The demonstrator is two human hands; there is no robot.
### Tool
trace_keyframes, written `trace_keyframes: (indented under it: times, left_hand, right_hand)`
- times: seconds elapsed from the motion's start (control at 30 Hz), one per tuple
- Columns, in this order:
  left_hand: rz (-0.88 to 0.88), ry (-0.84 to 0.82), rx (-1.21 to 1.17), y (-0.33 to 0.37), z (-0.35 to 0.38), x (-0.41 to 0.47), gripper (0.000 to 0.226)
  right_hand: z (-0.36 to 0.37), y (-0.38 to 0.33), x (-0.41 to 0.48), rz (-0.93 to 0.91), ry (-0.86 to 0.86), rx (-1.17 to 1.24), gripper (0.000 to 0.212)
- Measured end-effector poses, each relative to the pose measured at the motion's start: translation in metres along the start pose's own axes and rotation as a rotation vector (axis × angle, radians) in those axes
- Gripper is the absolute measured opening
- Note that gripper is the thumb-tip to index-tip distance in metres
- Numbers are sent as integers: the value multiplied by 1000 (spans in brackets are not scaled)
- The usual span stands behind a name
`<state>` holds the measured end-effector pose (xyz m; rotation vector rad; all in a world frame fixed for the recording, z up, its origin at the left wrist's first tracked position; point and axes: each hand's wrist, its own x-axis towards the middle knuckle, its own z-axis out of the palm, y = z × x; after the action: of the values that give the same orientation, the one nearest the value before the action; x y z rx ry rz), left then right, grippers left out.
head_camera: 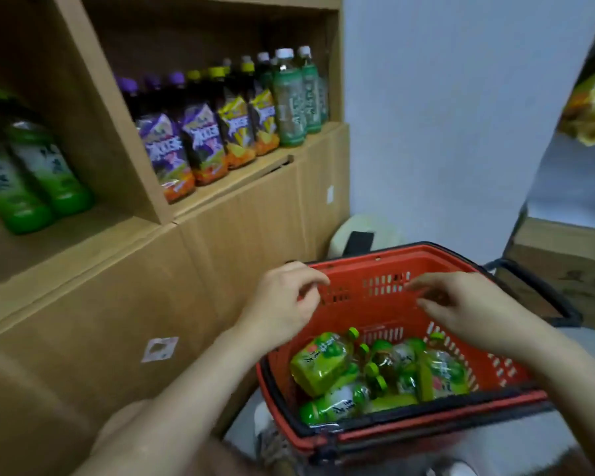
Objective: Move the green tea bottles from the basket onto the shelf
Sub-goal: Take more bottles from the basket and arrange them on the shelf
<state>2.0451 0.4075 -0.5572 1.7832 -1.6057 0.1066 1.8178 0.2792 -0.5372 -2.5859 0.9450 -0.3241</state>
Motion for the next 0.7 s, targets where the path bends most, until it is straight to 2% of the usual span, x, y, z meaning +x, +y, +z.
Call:
trace_keyframes:
  times: [0.13, 0.2, 0.33, 0.43, 0.5, 0.57, 0.63, 0.7]
  left_hand:
    - [-175, -229, 40, -26, 86, 12, 23]
    - [-278, -365, 111, -46, 128, 13, 32]
    - [-508, -647, 306, -87, 198, 11, 71]
    - [-721, -813, 363, -116, 238, -1, 98]
    - [-868, -872, 375, -133, 258, -11, 114]
    - [-927, -888, 402, -145, 271, -17, 121]
    - [-937, -879, 450, -147, 274, -16, 119]
    - [-1007, -820, 367, -142, 272, -11, 111]
  right_hand:
    - [23, 35, 20, 76, -59, 46, 33]
    - [40, 50, 30, 118, -84, 72, 34]
    - [69, 78, 39, 210, -142, 83, 35]
    - [82, 89, 44, 276, -152, 88, 32]
    - [89, 95, 48, 323, -170, 89, 32]
    - [93, 101, 51, 367, -183, 106, 35]
    - [97, 107, 56, 396, -174, 128, 42]
    - [101, 111, 56, 434, -161, 130, 49]
